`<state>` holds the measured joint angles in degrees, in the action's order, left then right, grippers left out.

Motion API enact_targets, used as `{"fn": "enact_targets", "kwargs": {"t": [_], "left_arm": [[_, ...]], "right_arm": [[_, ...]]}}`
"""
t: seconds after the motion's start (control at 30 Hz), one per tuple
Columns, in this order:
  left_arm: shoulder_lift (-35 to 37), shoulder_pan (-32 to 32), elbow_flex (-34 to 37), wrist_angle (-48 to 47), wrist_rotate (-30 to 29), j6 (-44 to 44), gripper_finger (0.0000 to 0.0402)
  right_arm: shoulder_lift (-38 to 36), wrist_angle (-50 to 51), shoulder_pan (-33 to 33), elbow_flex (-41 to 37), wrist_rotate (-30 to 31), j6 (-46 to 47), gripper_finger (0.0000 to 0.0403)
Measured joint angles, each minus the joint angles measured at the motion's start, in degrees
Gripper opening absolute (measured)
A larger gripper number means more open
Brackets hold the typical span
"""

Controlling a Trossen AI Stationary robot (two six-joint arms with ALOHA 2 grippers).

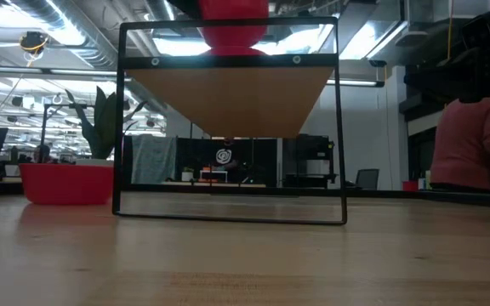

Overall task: Pick & Place Mini bowls
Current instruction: Stack the top red bowl on top of the red bowl on the shelf

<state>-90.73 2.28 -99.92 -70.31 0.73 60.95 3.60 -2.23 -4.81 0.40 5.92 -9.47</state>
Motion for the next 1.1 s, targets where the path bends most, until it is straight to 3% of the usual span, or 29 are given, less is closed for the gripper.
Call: {"fn": "enact_targets", "kwargs": {"t": [0.3, 1.1], "left_arm": [[-4.3, 0.0, -0.7, -0.7, 0.0, 2.7, 0.0002], [-6.1, -0.4, -0.7, -1.9, -0.6, 3.5, 0.0002]], "right_arm": [[0.0, 0.0, 0.0, 0.0, 0.0, 0.0, 0.0026], [0.0, 0.0, 0.0, 0.0, 0.0, 0.0, 0.0026]]}}
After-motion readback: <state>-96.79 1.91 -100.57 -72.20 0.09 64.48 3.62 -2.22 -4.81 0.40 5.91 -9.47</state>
